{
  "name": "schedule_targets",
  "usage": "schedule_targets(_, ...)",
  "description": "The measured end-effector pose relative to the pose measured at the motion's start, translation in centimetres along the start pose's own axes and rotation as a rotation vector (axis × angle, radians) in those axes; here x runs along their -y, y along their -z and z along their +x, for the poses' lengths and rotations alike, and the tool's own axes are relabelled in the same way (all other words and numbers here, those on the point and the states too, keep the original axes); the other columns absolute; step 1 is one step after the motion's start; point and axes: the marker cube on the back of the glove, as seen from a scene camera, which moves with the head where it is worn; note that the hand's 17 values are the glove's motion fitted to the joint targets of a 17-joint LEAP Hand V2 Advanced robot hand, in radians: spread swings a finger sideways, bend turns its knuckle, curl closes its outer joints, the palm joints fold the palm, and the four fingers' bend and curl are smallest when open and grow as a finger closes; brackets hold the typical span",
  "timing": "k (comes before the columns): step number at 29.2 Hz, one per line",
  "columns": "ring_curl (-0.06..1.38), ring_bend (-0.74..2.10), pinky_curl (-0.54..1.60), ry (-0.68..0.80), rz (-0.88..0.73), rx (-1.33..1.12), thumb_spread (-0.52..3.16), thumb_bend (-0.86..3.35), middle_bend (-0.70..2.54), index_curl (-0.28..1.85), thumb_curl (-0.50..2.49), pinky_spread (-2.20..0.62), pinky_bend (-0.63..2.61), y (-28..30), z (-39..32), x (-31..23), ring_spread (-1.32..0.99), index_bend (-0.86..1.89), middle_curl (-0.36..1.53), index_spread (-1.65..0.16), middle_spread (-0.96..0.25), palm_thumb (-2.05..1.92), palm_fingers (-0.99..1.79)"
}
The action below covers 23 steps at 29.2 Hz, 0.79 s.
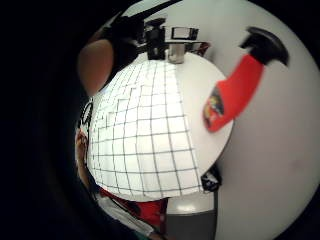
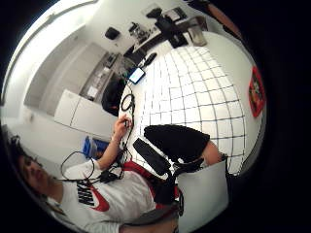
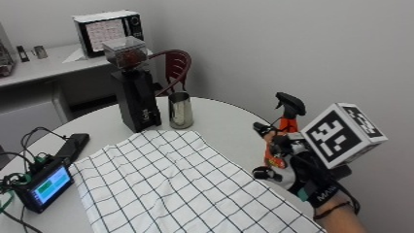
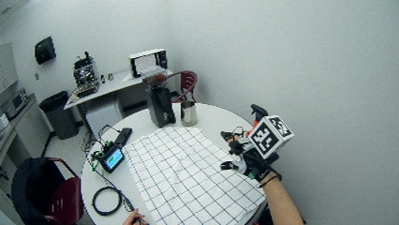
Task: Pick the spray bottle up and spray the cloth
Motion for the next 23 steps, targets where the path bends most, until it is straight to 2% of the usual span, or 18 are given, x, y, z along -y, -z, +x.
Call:
schedule_targets(4,0.29,0.4,0.32,-0.068,0.187,0.119,1.02,-0.02,0.27,0.2,0.25,0.23,0.42,2.2,4.2,-0.2,0.06,0.11,0.33,-0.41,-0.03,0.38,0.48)
schedule_targets(9,0.31,0.5,0.31,-0.261,0.394,0.178,1.02,-0.01,0.31,0.19,0.26,0.2,0.37,3.1,10.4,0.2,0.03,0.1,0.35,-0.39,-0.04,0.42,0.67)
schedule_targets(14,0.34,0.54,0.32,-0.381,0.348,0.329,1.01,0.0,0.33,0.19,0.28,0.18,0.36,0.6,15.0,1.7,0.0,0.09,0.37,-0.38,-0.06,0.49,0.71)
schedule_targets(18,0.35,0.53,0.34,-0.417,0.264,0.34,0.99,-0.01,0.31,0.19,0.29,0.18,0.39,-1.6,16.9,1.7,-0.02,0.08,0.37,-0.38,-0.07,0.52,0.68)
schedule_targets(23,0.35,0.53,0.35,-0.434,0.23,0.47,0.96,-0.03,0.3,0.17,0.29,0.17,0.43,-3.1,16.9,2.6,-0.02,0.07,0.37,-0.38,-0.07,0.52,0.68)
